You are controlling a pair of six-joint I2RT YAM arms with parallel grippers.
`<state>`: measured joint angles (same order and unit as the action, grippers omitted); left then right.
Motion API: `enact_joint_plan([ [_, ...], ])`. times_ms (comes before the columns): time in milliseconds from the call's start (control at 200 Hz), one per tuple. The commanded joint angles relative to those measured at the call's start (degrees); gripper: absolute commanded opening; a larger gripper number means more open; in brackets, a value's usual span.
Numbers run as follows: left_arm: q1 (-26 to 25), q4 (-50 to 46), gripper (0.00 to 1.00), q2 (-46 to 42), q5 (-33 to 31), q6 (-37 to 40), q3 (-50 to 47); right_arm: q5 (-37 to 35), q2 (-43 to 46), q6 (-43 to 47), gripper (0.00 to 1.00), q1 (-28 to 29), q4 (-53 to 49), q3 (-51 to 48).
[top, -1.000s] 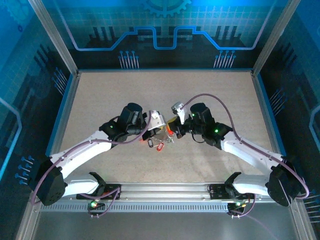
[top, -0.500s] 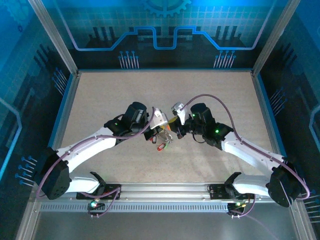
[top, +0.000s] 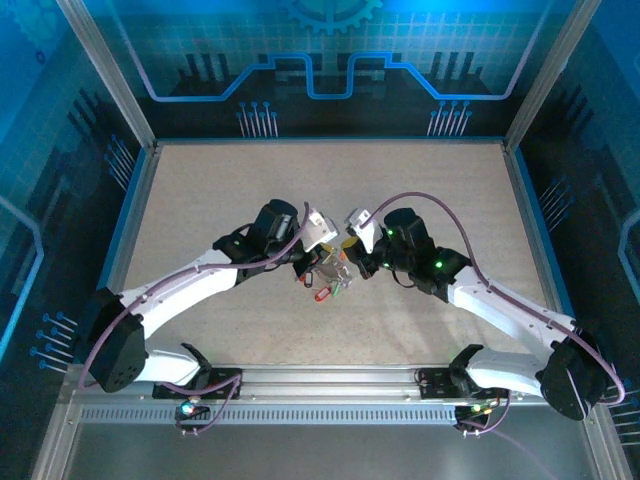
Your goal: Put the keys on the keyring
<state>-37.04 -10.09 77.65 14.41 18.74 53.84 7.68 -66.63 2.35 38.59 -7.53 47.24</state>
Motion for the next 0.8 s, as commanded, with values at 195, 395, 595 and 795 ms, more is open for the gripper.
enact_joint_plan([
  [195, -1.5, 3.8, 0.00, -1.2, 0.9, -4.7, -0.7, 5.1, -0.8, 6.7, 0.00, -2.4, 1.9, -1.4],
  [395, -1.7, 4.2, 0.00, 1.5, -0.5, -12.3, 1.5, 5.3, -2.2, 6.2, 0.00, -2.3, 0.9, -1.0],
  [595, -1.7, 7.7, 0.00, 1.2, -1.3, -12.6, -0.8, 2.3, -0.6, 7.5, 0.00, -2.5, -0.3, -1.6],
  [795, -1.9, 10.1, 0.00, 0.8, -1.1, -12.9, -2.6, 4.0, -0.9, 7.4, 0.00, -2.6, 0.2, -1.8],
])
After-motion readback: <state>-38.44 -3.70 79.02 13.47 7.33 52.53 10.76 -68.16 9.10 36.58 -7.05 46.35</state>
